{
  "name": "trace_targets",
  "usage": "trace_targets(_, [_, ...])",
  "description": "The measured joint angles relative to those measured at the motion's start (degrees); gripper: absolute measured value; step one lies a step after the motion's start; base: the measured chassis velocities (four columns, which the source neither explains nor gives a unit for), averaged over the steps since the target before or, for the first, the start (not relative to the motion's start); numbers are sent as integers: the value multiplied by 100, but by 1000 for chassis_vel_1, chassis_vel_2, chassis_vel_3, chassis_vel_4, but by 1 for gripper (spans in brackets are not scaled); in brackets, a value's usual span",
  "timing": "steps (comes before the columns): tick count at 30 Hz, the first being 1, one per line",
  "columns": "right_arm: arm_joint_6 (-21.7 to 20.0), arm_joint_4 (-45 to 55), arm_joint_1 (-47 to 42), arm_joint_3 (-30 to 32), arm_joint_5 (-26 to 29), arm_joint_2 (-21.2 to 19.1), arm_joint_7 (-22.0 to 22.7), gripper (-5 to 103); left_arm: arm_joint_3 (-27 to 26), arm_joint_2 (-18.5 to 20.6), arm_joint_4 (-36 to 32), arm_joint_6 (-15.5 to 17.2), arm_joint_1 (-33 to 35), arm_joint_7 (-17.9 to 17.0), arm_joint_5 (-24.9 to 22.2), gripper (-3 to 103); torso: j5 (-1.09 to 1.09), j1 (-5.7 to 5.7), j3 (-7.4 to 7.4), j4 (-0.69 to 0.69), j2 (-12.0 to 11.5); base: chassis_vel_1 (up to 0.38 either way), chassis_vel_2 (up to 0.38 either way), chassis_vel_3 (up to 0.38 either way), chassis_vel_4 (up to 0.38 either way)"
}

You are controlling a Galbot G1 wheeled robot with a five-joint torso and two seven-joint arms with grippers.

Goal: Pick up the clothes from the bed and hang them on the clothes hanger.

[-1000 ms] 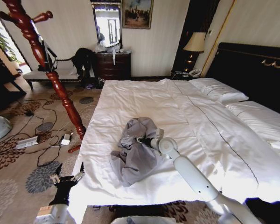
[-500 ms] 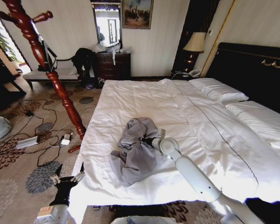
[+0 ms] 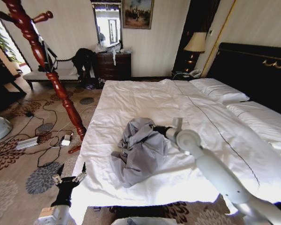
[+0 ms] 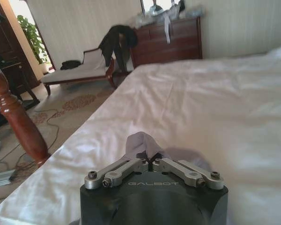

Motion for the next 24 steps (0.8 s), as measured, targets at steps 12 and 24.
trace_targets(12, [175, 221, 1897, -111, -238, -1013, -808, 0, -96, -36, -20, -206, 199, 27, -124, 100, -2, 0, 0, 3, 0, 0, 0, 0, 0])
trace_targets(24, [611, -273, 4672, -1034, 61, -1154, -1453, 0, -187, -39, -121, -258, 269, 33, -265, 100, -2, 0, 0, 0, 0, 0, 0, 0, 0])
